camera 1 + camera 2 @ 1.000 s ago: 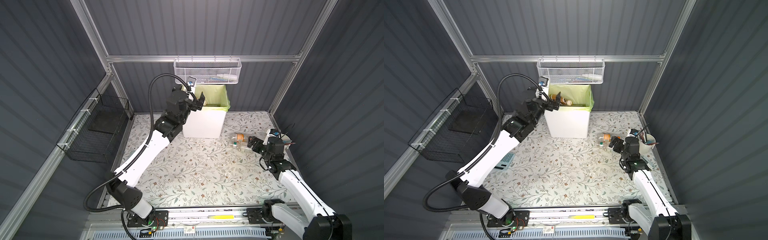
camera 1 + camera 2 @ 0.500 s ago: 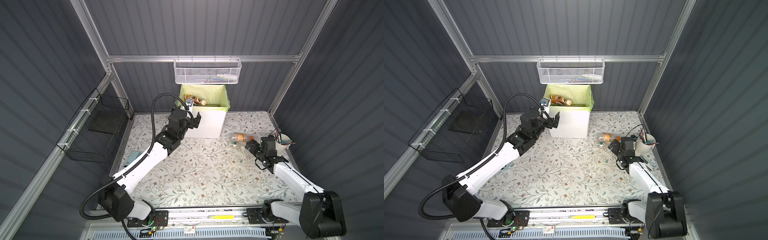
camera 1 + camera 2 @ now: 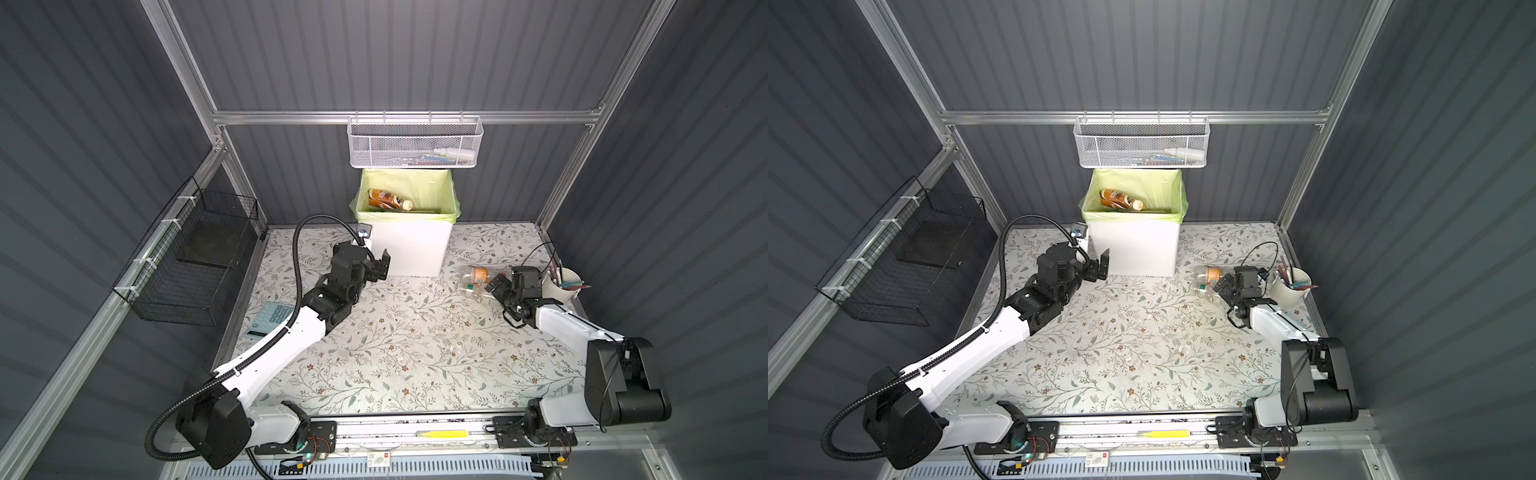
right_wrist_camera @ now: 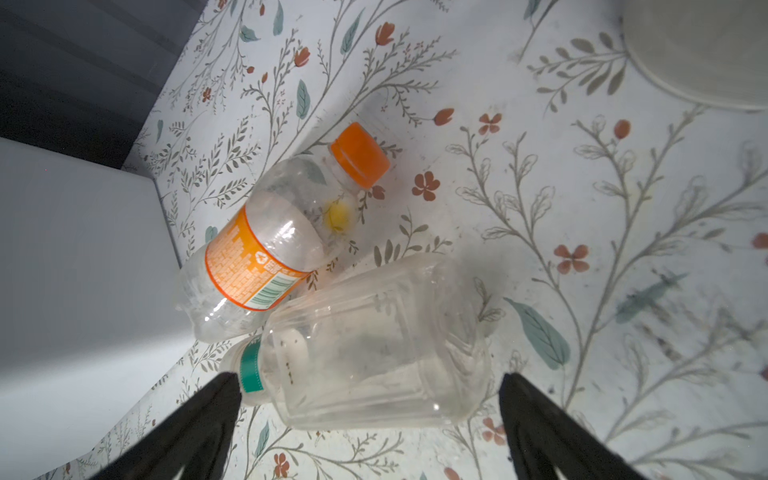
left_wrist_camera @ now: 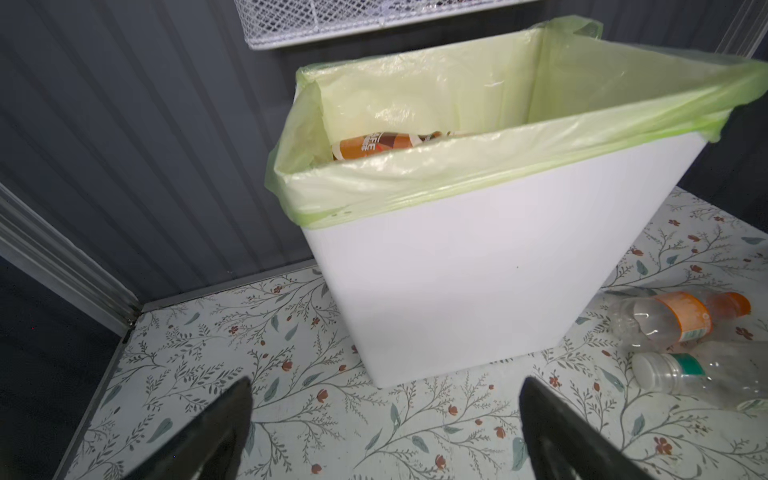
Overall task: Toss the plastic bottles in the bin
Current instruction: 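Withdraw the left gripper while right gripper lowers toward the green-labelled bottle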
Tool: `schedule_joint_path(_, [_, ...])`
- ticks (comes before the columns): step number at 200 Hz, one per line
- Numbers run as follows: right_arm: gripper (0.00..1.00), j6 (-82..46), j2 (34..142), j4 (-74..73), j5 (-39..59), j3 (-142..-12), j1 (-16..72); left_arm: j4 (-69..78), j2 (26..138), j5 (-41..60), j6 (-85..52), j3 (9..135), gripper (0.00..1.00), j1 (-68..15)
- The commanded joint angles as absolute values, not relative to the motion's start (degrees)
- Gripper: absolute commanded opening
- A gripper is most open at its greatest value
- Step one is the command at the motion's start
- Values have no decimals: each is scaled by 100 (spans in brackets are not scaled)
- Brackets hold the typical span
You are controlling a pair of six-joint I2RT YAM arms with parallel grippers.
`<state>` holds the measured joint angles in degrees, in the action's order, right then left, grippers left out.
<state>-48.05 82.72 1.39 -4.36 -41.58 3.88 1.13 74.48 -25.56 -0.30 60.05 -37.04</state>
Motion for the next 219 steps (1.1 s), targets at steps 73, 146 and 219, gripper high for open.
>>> schedule_joint_path(73, [95, -4271, 8695, 201, -240, -4349, 343, 0, 7534, -2675, -264, 5876, 100, -3686])
schedule_joint_path(146, [80, -4137, 8223, 87, 759, -3728, 359, -25, 7643, -2637, -280, 5907, 100, -3691])
schedule_joint_path(219, [92, -3805, 7193, 926, 333, -3801, 496, -52, 7734, -2569, -332, 5941, 100, -3691])
